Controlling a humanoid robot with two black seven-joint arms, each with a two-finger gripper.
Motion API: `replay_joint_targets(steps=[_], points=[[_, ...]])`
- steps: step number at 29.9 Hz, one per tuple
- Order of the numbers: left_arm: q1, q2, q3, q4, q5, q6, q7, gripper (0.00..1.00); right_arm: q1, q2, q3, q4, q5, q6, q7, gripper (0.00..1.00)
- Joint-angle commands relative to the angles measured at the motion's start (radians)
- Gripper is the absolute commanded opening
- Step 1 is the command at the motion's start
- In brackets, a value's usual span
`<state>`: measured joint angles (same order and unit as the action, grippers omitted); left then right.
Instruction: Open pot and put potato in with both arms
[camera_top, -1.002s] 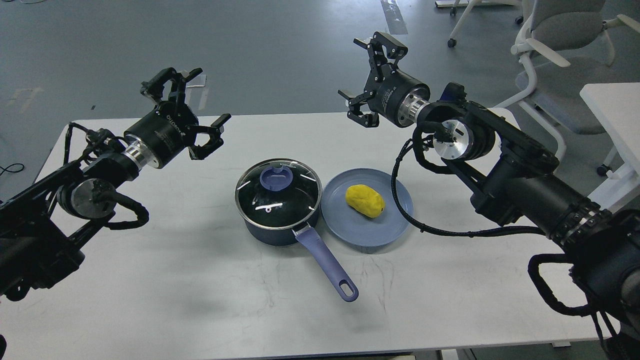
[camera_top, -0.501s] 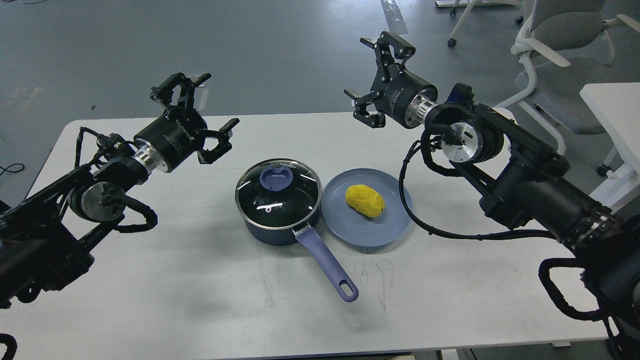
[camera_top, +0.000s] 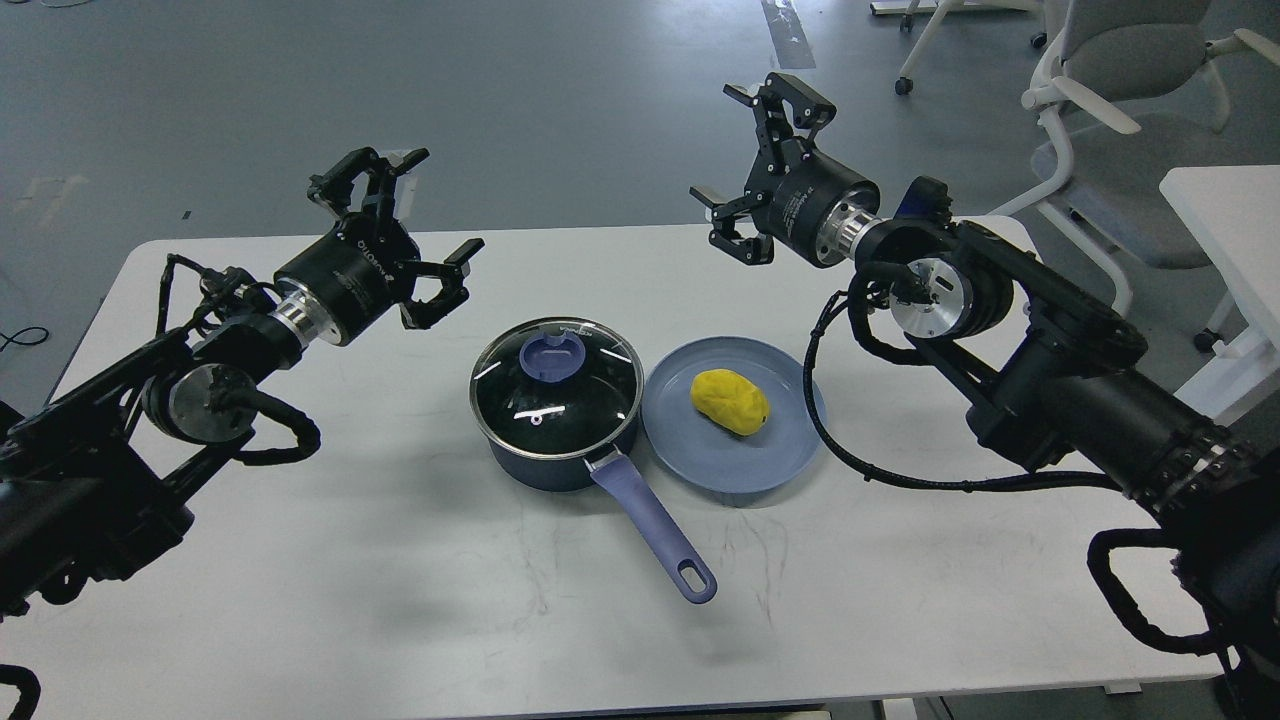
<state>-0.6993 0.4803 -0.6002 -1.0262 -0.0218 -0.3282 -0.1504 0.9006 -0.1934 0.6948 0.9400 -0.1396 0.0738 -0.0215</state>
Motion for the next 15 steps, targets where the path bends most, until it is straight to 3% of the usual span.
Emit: replay_joint_targets(steps=[1,12,14,15], points=[[0.0,0.003,0.0,0.0,0.002,-0.002,0.0,0.98,0.001,0.0,0.0,0.0,0.0,0.0,0.0,1.0],[-0.005,0.012,0.01,0.0,0.057,-0.003,-0.014,0.98,0.0,-0.001,-0.001,-0.009,-0.011,0.0,0.0,1.0],[-0.006,0.024,-0.006,-0.002,0.08,-0.009,-0.043,0.98,-0.005,-0.004,0.002,-0.012,-0.011,0.0,0.0,1.0],[-0.008,0.037,-0.019,-0.003,0.082,-0.008,-0.088,0.98,-0.015,-0.011,0.005,-0.013,-0.011,0.0,0.0,1.0]])
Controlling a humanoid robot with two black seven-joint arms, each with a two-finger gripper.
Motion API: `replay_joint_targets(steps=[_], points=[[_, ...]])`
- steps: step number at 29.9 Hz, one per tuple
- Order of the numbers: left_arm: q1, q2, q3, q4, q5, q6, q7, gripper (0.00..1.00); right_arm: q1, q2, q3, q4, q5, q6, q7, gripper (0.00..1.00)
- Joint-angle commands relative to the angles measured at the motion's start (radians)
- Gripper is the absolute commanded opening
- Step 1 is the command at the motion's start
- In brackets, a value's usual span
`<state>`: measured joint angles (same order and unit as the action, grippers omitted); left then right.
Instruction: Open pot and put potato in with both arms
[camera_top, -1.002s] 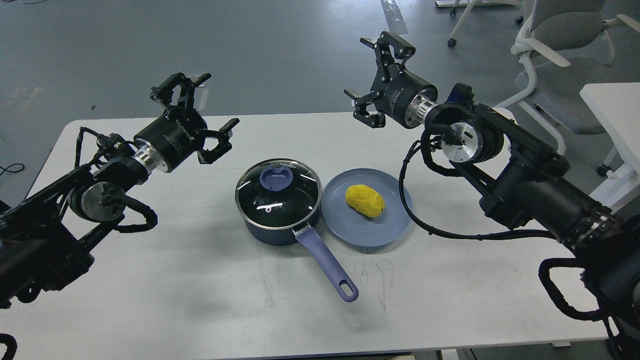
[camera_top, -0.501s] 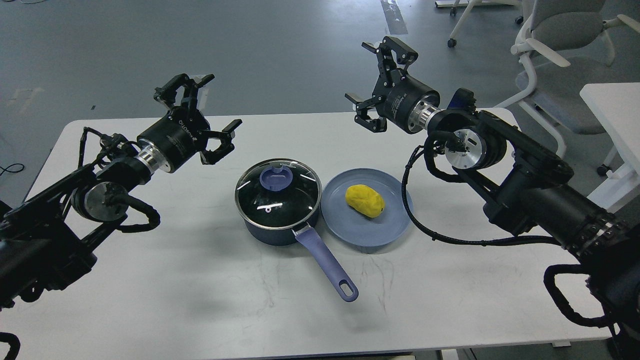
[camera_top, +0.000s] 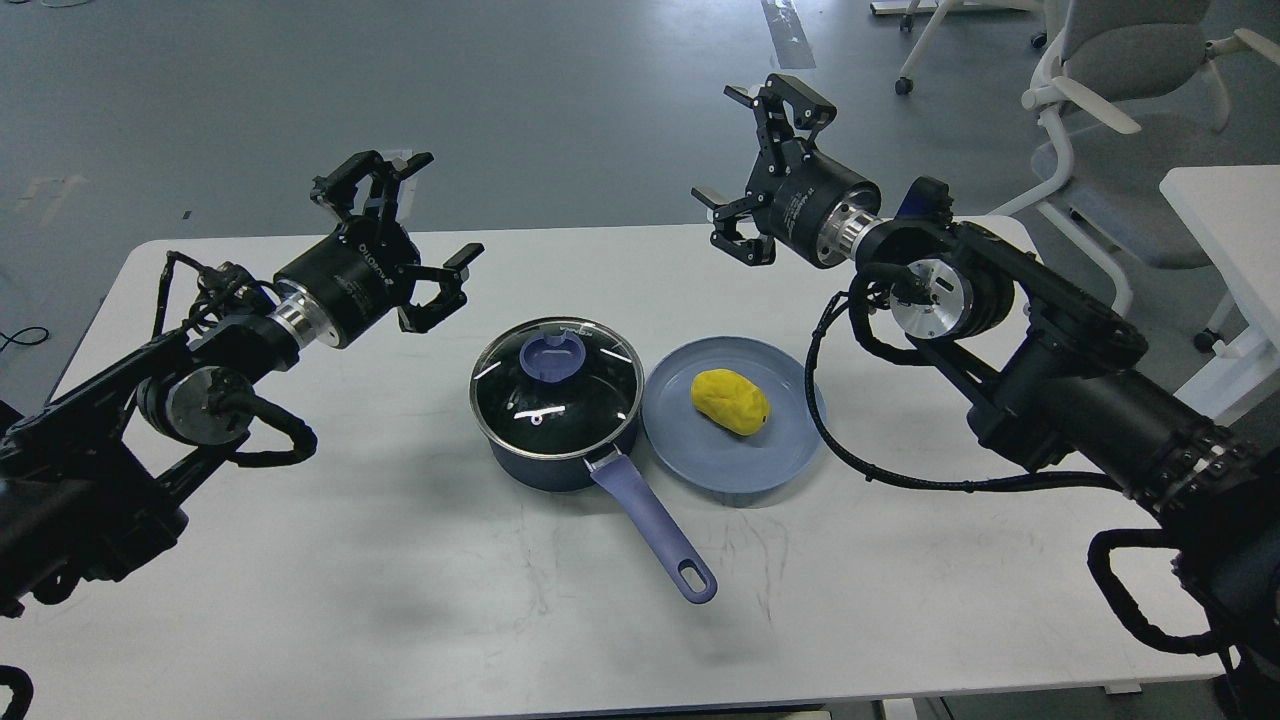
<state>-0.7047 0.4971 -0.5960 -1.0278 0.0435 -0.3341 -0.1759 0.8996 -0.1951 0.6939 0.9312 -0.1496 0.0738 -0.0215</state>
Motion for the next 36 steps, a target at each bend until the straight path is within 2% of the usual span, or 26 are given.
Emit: replay_joint_targets(steps=[1,4,10,15,16,19,21,22,23,24,26,29,32,36], points=[[-0.009,0.029,-0.037,-0.002,0.021,0.0,-0.104,0.98,-0.024,-0.01,0.01,-0.003,-0.001,0.0,0.0,1.0],[-0.025,0.046,-0.035,-0.014,0.053,-0.011,-0.125,0.98,-0.031,-0.014,0.015,-0.005,-0.001,0.0,0.0,1.0],[-0.036,0.06,-0.038,-0.054,0.263,-0.017,-0.134,0.98,-0.034,-0.052,0.039,-0.003,0.001,0.0,0.0,1.0],[-0.084,0.063,-0.036,-0.084,0.73,0.061,-0.132,0.98,-0.025,-0.093,0.059,-0.002,0.001,-0.006,0.0,1.0],[-0.084,0.063,-0.036,-0.084,0.731,0.061,-0.132,0.98,-0.025,-0.093,0.059,-0.002,0.001,-0.006,0.0,1.0],[-0.099,0.046,-0.033,-0.097,0.916,0.122,-0.134,0.98,0.027,-0.089,0.052,-0.008,0.001,-0.012,-0.005,1.0],[-0.099,0.031,-0.022,-0.15,1.071,0.238,-0.137,0.98,0.05,-0.09,0.045,-0.018,0.001,-0.012,-0.008,1.0],[-0.099,0.031,-0.022,-0.15,1.072,0.239,-0.137,0.98,0.05,-0.09,0.045,-0.018,0.001,-0.012,-0.008,1.0],[-0.095,0.031,-0.015,-0.17,1.132,0.288,-0.149,0.98,0.051,-0.09,0.045,-0.02,0.001,-0.012,-0.008,1.0],[-0.092,0.028,0.001,-0.173,1.182,0.32,-0.181,0.98,0.051,-0.093,0.045,-0.02,0.001,-0.012,-0.008,1.0],[-0.095,0.026,0.043,-0.173,1.226,0.337,-0.241,0.98,0.045,-0.099,0.045,-0.02,0.001,-0.011,-0.006,1.0],[-0.101,0.032,0.114,-0.181,1.295,0.378,-0.275,0.98,0.038,-0.113,0.045,-0.018,0.001,-0.009,-0.006,1.0],[-0.113,0.034,0.177,-0.187,1.453,0.45,-0.278,0.98,0.019,-0.139,0.045,-0.018,0.001,-0.009,-0.003,1.0],[-0.114,0.026,0.208,-0.186,1.578,0.471,-0.277,0.98,-0.002,-0.149,0.048,-0.018,0.001,-0.012,-0.002,1.0]])
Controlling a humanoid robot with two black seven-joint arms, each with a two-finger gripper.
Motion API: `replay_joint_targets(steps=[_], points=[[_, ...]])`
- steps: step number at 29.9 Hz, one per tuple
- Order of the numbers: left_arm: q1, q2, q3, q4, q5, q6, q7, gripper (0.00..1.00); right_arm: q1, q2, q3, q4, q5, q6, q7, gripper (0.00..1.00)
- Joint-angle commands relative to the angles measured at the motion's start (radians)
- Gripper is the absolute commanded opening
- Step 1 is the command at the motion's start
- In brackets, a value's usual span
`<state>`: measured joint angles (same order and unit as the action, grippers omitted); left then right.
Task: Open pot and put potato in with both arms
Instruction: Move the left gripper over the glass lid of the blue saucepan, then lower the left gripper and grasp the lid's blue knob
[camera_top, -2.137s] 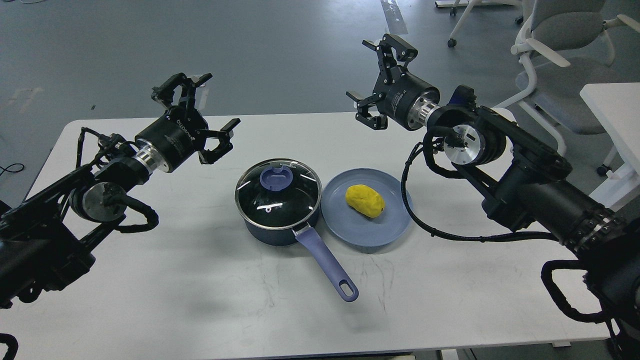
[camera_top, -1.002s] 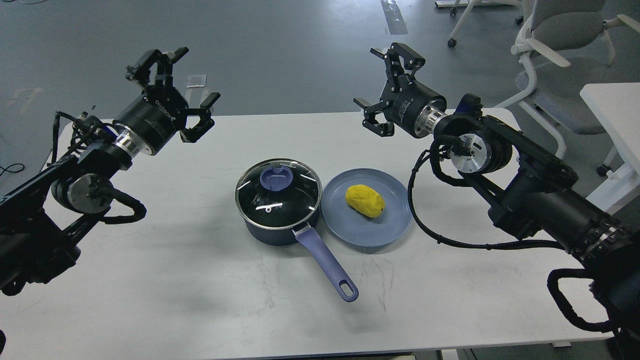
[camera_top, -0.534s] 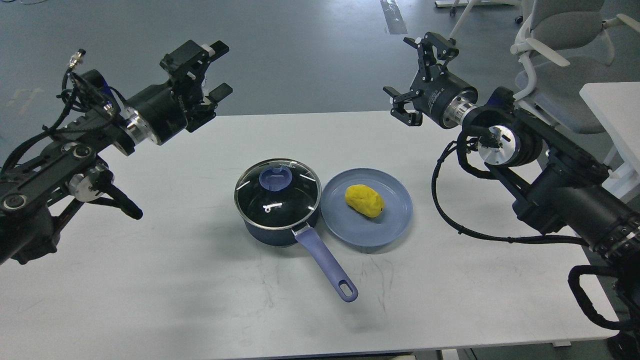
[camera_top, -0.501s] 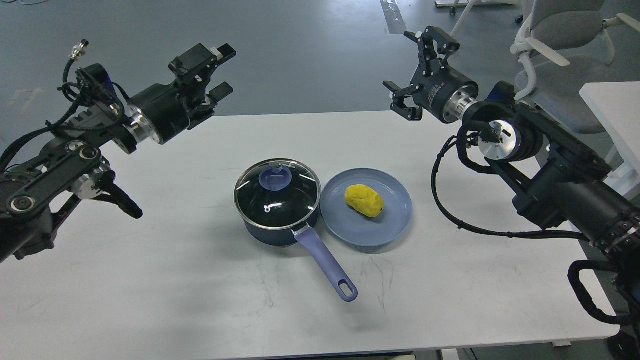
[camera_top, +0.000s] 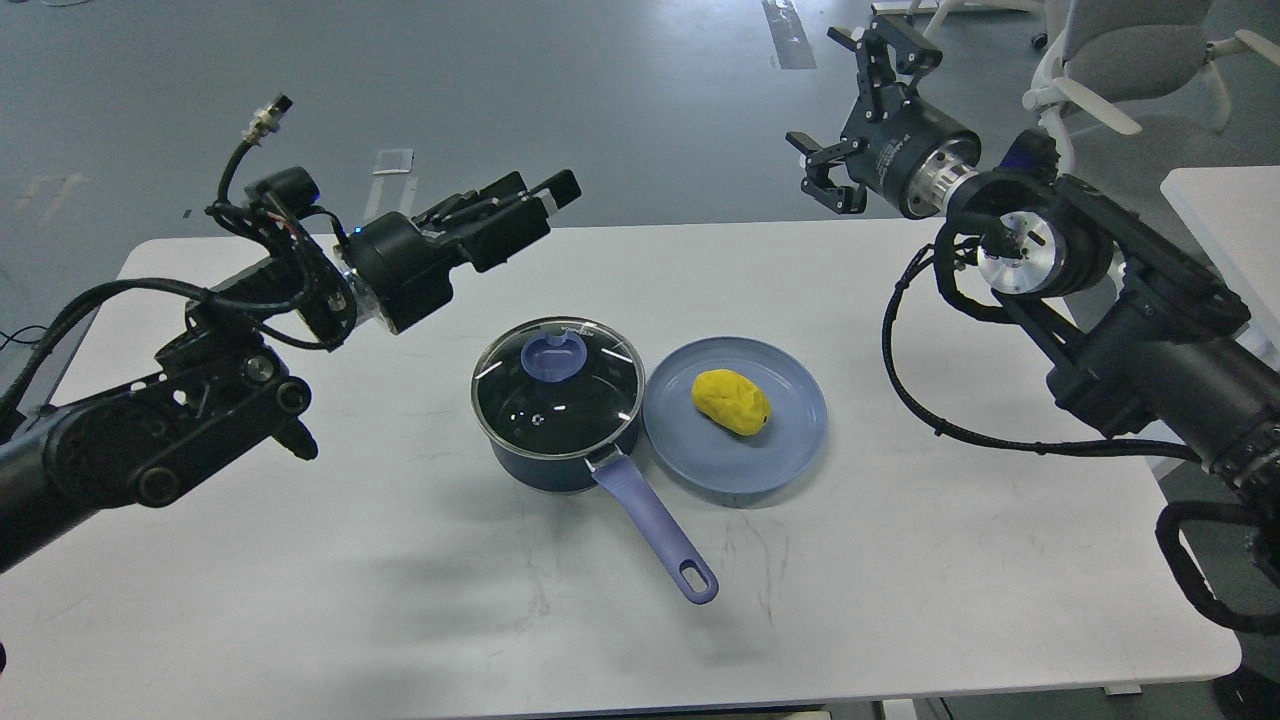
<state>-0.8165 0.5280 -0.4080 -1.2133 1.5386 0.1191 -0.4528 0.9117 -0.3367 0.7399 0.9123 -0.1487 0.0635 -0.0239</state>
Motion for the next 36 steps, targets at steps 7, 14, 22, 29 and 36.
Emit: replay_joint_targets(steps=[7,14,22,29,36], points=[[0.002,-0.06,0.06,0.026,0.201,0.047,0.0,0.98,-0.03,-0.027,0.001,-0.001,0.0,-0.001,0.001,1.0],[0.008,-0.102,0.184,0.152,0.35,0.218,-0.007,0.98,-0.039,-0.025,-0.001,0.002,0.0,-0.002,0.001,1.0],[0.006,-0.089,0.225,0.175,0.353,0.266,-0.023,0.98,-0.039,-0.025,-0.001,0.002,0.0,-0.002,0.001,1.0],[0.002,-0.075,0.225,0.195,0.353,0.278,-0.032,0.98,-0.034,-0.019,-0.001,0.002,0.0,-0.002,0.001,1.0],[-0.004,-0.075,0.224,0.241,0.344,0.278,-0.036,0.98,-0.028,-0.015,-0.001,0.0,0.0,-0.002,0.001,1.0]])
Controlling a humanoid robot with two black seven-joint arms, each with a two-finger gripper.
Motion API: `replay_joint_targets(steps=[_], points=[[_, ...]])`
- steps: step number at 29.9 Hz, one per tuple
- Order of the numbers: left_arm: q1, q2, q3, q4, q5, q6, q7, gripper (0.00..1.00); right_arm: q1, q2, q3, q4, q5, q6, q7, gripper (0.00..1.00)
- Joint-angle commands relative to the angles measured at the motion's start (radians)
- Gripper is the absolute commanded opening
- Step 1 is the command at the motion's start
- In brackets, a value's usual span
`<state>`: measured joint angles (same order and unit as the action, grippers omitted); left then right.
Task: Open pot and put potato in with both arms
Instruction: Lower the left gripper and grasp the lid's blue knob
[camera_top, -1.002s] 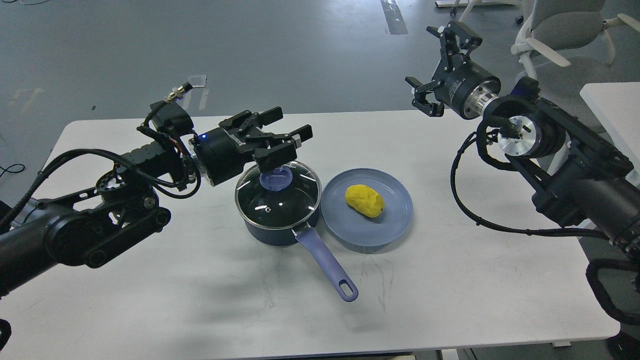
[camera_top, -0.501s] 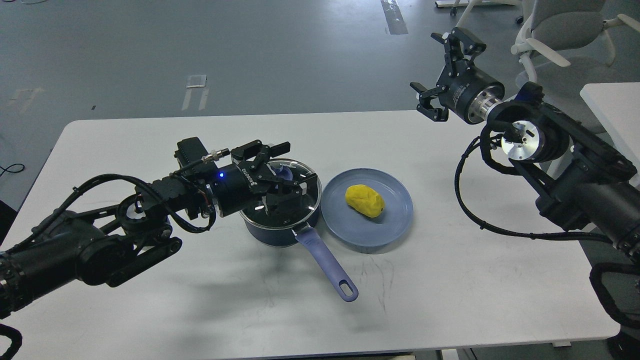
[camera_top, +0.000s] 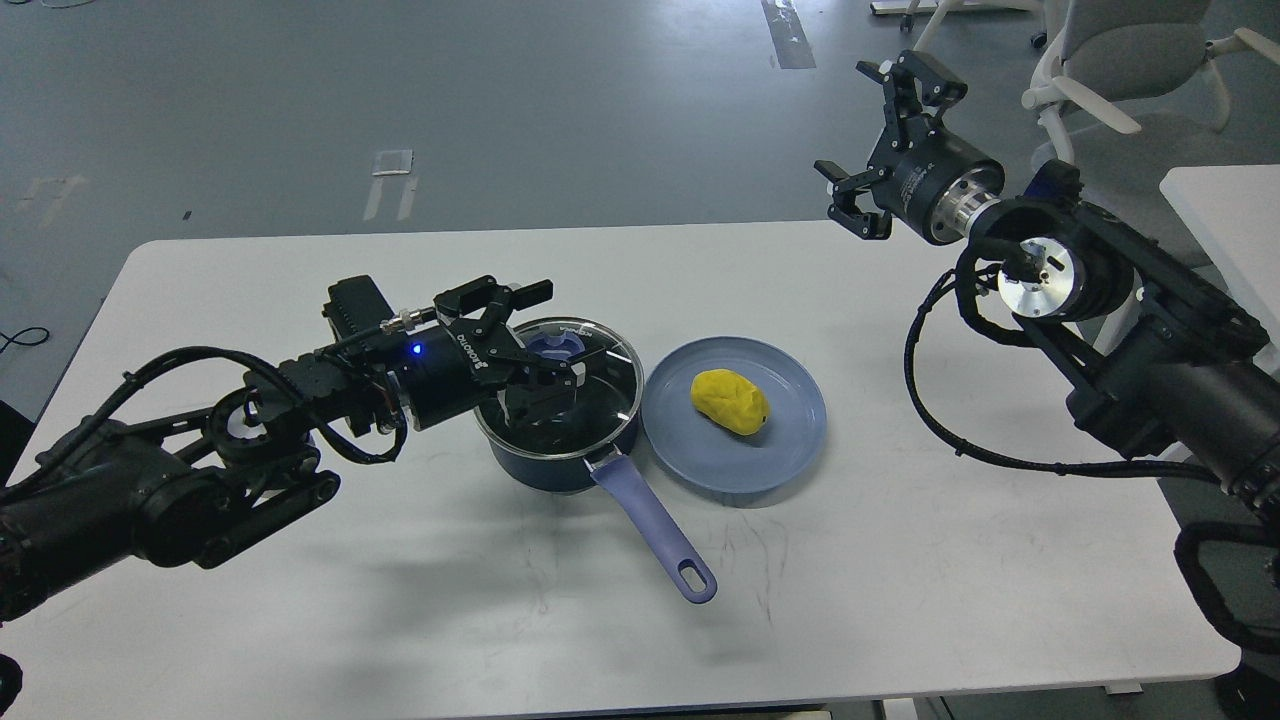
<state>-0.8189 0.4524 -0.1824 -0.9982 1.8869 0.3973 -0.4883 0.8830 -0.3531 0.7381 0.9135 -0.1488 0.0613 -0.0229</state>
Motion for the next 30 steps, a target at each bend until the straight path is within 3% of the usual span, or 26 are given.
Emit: replay_joint_targets(steps=[1,30], points=[[-0.002,-0.003,0.0,0.033,-0.005,0.0,0.0,0.98,0.001,0.002,0.0,-0.001,0.0,0.0,0.0,1.0],[0.012,-0.014,0.038,0.075,-0.006,0.002,0.0,0.98,-0.009,0.003,-0.003,-0.004,0.0,0.0,0.0,1.0]])
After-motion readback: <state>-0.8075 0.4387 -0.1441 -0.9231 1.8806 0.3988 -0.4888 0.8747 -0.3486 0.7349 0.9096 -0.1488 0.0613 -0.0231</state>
